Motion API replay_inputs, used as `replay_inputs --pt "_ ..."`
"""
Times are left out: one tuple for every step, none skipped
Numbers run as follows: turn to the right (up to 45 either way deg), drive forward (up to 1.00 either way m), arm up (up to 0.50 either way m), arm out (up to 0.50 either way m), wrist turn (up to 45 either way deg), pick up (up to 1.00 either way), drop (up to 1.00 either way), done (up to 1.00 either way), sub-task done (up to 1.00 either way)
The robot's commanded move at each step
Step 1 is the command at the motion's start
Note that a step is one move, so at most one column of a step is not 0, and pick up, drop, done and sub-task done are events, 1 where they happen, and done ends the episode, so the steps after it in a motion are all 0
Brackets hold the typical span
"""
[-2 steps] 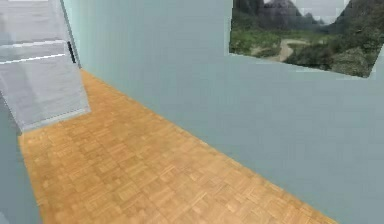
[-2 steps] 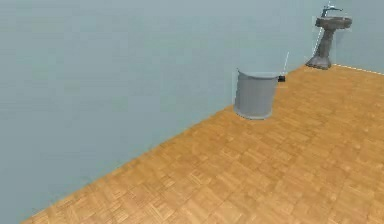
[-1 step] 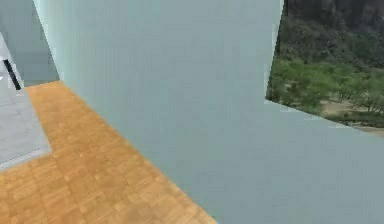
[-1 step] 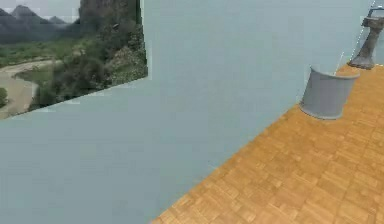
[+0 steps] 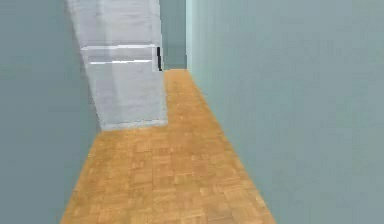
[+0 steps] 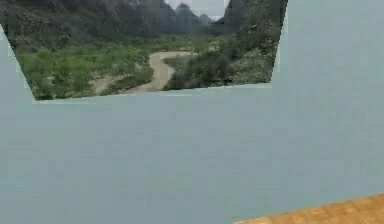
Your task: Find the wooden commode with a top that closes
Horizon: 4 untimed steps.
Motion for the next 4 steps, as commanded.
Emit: replay_inputs --pt "0.0 1.00 0.00 0.00 0.0 0.00 0.00 0.00 0.00" --pt "0.0 0.80 0.00 0.00 0.0 0.00 0.00 0.00 0.00" --pt "6.0 0.00 0.00 0.00 0.0 0.00 0.00 0.00 0.00" --pt "0.0 0.80 0.00 0.00 0.0 0.00 0.00 0.00 0.00"
